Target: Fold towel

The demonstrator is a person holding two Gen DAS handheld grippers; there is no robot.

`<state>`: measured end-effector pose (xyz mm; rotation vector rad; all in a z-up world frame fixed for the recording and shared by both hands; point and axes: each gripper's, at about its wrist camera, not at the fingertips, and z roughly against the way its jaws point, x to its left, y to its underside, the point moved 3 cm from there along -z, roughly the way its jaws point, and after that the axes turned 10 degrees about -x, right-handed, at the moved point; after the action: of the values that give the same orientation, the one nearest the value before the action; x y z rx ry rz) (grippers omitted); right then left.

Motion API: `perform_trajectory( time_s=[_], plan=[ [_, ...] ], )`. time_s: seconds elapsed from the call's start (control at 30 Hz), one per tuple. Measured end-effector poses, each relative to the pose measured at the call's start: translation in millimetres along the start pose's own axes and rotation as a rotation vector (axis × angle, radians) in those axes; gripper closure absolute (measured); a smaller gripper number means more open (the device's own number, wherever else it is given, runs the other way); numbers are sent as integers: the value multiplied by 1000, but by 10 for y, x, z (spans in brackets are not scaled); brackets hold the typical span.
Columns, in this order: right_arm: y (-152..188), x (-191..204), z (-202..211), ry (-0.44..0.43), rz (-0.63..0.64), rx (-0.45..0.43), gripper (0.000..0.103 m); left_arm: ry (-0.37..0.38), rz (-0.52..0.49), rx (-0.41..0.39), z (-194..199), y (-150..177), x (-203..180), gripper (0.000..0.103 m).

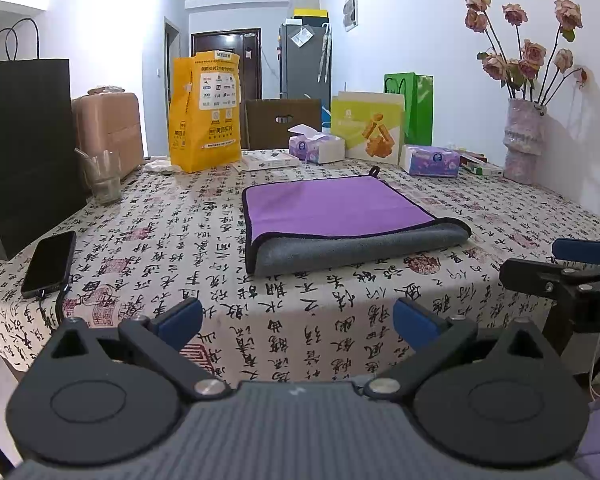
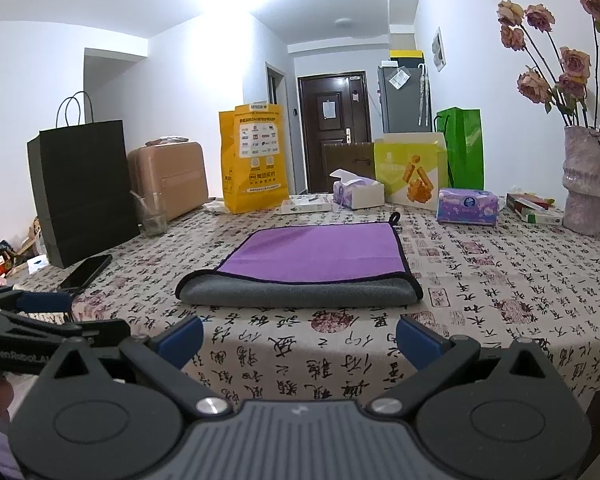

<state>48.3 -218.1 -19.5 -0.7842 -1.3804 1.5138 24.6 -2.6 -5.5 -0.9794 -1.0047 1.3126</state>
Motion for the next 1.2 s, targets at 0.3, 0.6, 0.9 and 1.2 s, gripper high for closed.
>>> perform_trajectory(
  time_s=[0.3,0.6,0.9,1.2],
  plan=[
    [-1,-1,-1,-1,-1,0,0,-1,0,1,0,0,2,0],
    [-6,-12,-2,0,-4,2,0,-1,0,2,0,0,1,0],
    [11,-12,-7,-1,-8,5,0,-1,0,7,-5,17,-7,0],
    [28,-8,-13,0,-10,7,0,1,1,14,-14,32,-16,0]
  ],
)
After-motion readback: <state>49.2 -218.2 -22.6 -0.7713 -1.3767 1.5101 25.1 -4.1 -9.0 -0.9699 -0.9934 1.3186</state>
